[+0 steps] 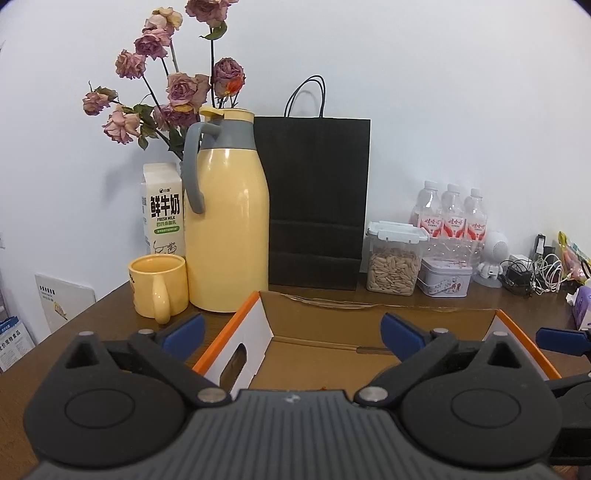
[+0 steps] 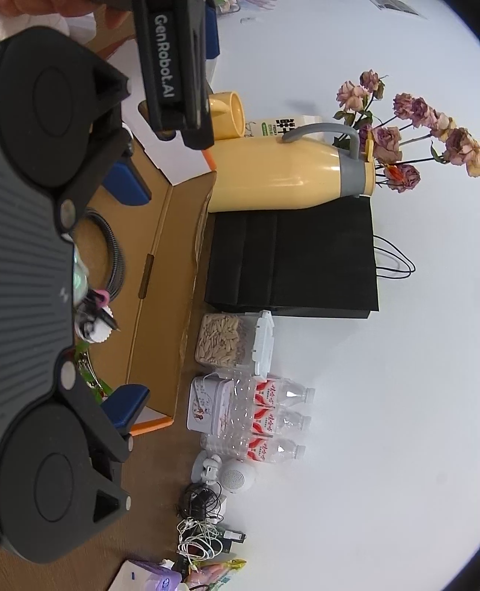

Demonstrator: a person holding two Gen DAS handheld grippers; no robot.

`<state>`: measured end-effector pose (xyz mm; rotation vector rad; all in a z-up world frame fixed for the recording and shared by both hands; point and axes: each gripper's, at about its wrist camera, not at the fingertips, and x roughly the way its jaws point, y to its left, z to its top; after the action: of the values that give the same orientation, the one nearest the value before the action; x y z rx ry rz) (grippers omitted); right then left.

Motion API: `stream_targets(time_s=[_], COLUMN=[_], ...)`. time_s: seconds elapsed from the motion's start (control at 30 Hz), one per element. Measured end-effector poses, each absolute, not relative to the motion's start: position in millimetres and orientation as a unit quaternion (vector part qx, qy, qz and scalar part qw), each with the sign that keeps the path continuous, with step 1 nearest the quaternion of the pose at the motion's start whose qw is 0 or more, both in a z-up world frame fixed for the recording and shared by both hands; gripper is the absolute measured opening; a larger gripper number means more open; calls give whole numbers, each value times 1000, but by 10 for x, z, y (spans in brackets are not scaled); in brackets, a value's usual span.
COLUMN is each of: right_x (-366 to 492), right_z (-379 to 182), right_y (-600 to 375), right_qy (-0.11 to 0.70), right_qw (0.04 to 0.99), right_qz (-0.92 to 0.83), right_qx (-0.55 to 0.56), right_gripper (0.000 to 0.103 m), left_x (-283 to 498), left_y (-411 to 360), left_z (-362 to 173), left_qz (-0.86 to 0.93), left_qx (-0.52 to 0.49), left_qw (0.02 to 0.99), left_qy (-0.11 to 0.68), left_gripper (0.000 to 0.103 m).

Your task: Organize objects

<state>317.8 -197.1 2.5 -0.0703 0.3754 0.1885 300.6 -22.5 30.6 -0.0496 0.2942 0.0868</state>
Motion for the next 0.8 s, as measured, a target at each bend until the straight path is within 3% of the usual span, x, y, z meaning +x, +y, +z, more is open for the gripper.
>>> stream_targets(time_s=[0.8], right_x=[2683], right_z=[186], right_y=[-2084], right_qy=[148], right_qw=[983], right_qz=[96], right_qx=[-39], right_gripper=[103], left_x=[2504], left_y=[-73], left_z=[465], left_qz=[45], left_qx=[-31], left_qw=[992], left_qy=[112], left_gripper=[103])
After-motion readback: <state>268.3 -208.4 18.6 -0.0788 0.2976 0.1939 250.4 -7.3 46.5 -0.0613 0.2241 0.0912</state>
